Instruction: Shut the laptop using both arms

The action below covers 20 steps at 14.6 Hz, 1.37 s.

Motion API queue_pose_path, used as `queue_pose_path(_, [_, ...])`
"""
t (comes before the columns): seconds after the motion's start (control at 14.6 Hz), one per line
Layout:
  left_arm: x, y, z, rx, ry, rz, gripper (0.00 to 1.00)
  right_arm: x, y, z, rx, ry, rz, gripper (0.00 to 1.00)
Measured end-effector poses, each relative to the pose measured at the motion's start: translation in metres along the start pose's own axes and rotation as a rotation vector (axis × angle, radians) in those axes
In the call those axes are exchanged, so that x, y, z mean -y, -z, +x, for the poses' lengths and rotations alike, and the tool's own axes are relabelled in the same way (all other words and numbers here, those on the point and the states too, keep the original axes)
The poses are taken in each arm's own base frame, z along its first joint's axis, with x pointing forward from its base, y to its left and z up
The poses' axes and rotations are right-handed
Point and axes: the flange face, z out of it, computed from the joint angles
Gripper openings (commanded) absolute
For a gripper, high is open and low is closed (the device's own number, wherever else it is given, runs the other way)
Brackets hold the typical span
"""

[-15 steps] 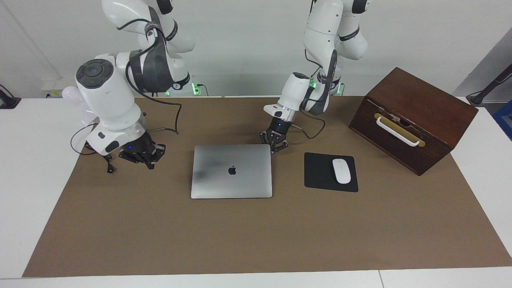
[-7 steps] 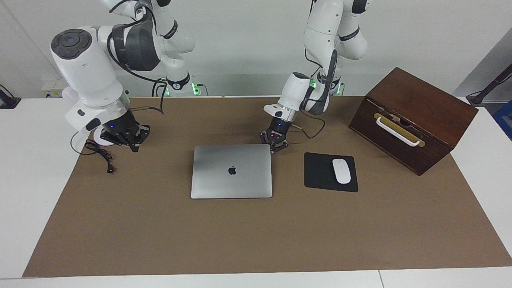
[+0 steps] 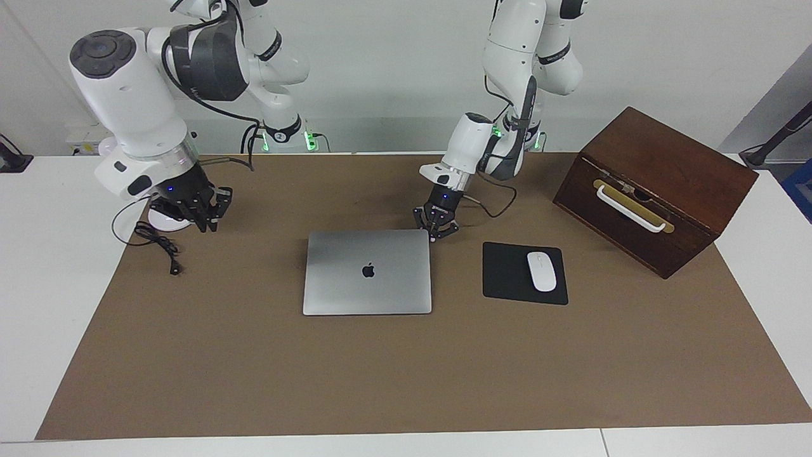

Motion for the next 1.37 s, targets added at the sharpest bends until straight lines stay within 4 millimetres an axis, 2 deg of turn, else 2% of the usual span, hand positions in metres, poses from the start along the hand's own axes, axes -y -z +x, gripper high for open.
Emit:
queue_pose_path(0.07, [-0.001, 0.004, 0.003, 0.021, 0.002, 0.002, 0.0, 0.0, 0.002, -0.002, -0.001, 0.0, -0.001, 1.0])
queue_pose_path(0.21, [-0.004, 0.018, 0.013, 0.092, 0.006, 0.007, 0.0, 0.0, 0.007, -0.006, -0.002, 0.002, -0.002, 1.0])
queue_pose_path(0.41, [-0.007, 0.05, 0.029, 0.193, 0.015, 0.014, 0.0, -0.001, 0.017, -0.011, -0.017, 0.012, -0.012, 1.0])
queue_pose_path(0.75, [-0.006, 0.095, 0.044, 0.363, 0.027, 0.028, 0.0, -0.027, 0.036, -0.023, -0.042, 0.039, -0.055, 1.0])
queue_pose_path(0.96, [0.003, 0.122, 0.068, 0.472, 0.055, 0.048, 0.0, -0.037, 0.05, -0.032, -0.063, 0.023, -0.06, 1.0])
queue_pose_path(1.17, [0.02, 0.156, 0.099, 0.544, 0.093, 0.066, 0.0, -0.035, 0.056, -0.04, -0.065, 0.019, -0.063, 1.0])
queue_pose_path(1.37, [0.029, 0.181, 0.116, 0.592, 0.115, 0.076, 0.0, -0.027, 0.057, -0.055, -0.058, -0.019, -0.064, 1.0])
